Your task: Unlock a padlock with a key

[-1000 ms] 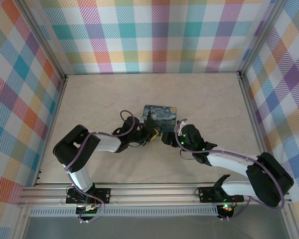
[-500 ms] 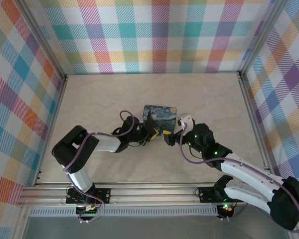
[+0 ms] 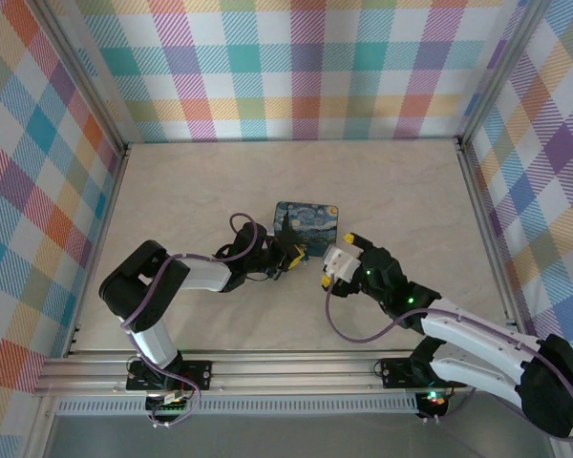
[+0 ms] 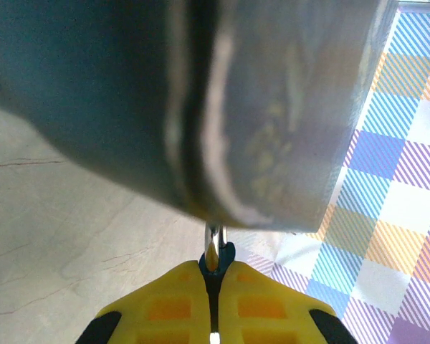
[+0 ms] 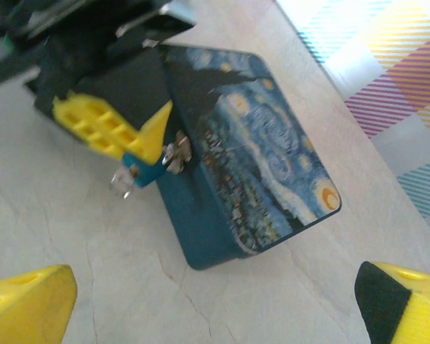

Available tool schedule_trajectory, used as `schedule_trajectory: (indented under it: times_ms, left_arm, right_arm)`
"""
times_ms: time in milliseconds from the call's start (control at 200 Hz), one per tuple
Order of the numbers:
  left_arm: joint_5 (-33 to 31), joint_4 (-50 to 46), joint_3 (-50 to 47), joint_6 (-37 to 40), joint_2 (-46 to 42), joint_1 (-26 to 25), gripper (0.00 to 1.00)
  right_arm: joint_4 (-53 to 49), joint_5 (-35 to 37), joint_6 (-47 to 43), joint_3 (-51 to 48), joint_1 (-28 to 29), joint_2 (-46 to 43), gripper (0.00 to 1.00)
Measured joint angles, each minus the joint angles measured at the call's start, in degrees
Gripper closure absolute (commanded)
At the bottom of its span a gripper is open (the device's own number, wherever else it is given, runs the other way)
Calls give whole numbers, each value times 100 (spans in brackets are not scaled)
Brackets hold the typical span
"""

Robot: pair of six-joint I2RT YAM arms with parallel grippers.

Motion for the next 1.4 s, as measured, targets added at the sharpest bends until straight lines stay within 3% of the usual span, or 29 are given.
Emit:
schedule_trajectory:
  times_ms: [280,1400]
  left_arm:
    - [13,4,0,-114,0,0,100]
    - [15,11,7,-214,0,-7,100]
  right_arm:
    - [387,188,-721,-63,319,588,1]
    - [1113,249,181,804,654,2896,58]
